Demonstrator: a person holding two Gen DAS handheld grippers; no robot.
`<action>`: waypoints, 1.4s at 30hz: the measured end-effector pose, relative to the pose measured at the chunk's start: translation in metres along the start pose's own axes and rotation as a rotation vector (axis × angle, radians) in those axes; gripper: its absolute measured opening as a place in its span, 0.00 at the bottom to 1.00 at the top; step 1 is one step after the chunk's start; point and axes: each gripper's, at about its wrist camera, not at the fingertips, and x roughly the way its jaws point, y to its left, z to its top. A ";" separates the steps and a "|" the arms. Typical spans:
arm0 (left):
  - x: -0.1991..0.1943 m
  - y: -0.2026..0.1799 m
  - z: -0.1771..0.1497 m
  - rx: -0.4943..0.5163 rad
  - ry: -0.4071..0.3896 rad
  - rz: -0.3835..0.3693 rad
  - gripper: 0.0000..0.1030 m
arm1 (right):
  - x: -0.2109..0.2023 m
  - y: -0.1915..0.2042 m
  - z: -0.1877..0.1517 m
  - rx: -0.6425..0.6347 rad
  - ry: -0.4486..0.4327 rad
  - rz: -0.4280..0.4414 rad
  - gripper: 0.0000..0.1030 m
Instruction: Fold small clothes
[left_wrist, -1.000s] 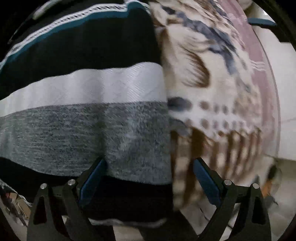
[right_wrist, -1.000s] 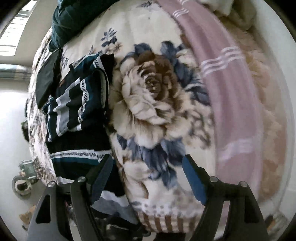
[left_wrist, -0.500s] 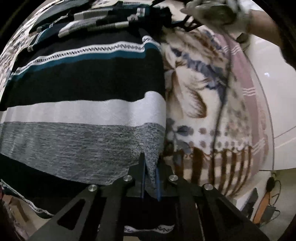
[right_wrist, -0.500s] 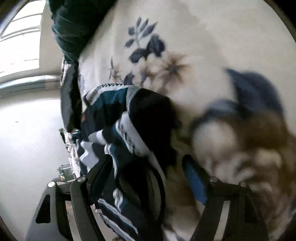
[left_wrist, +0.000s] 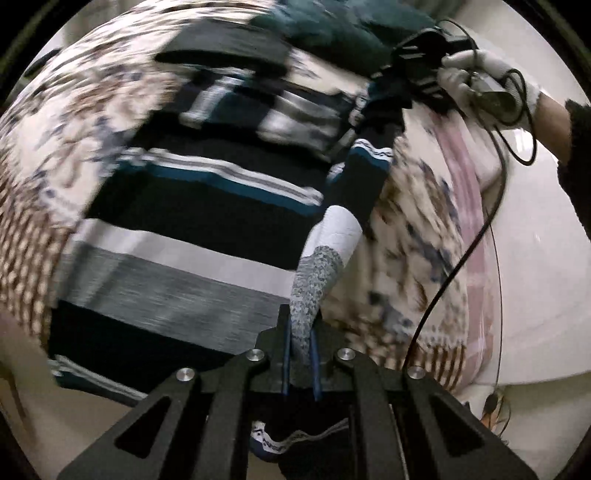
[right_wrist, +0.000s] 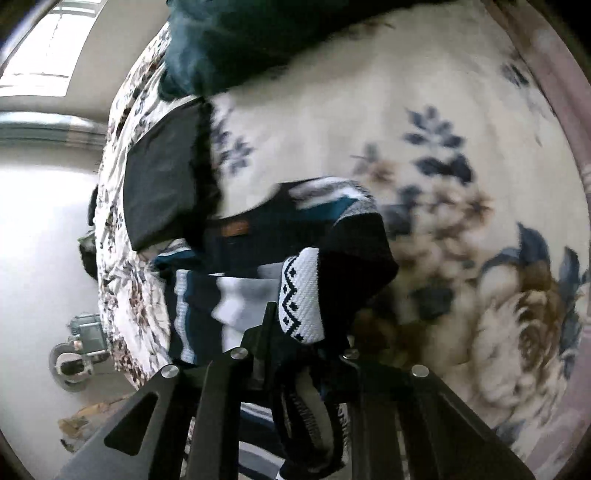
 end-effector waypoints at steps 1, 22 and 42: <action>-0.005 0.013 0.002 -0.018 -0.005 0.004 0.06 | 0.002 0.019 0.000 -0.007 0.001 -0.019 0.17; 0.012 0.250 -0.004 -0.452 0.138 -0.144 0.27 | 0.220 0.280 -0.020 -0.032 0.137 -0.162 0.69; 0.038 0.181 -0.033 -0.061 0.402 0.102 0.48 | 0.080 0.103 -0.175 -0.023 0.202 -0.283 0.69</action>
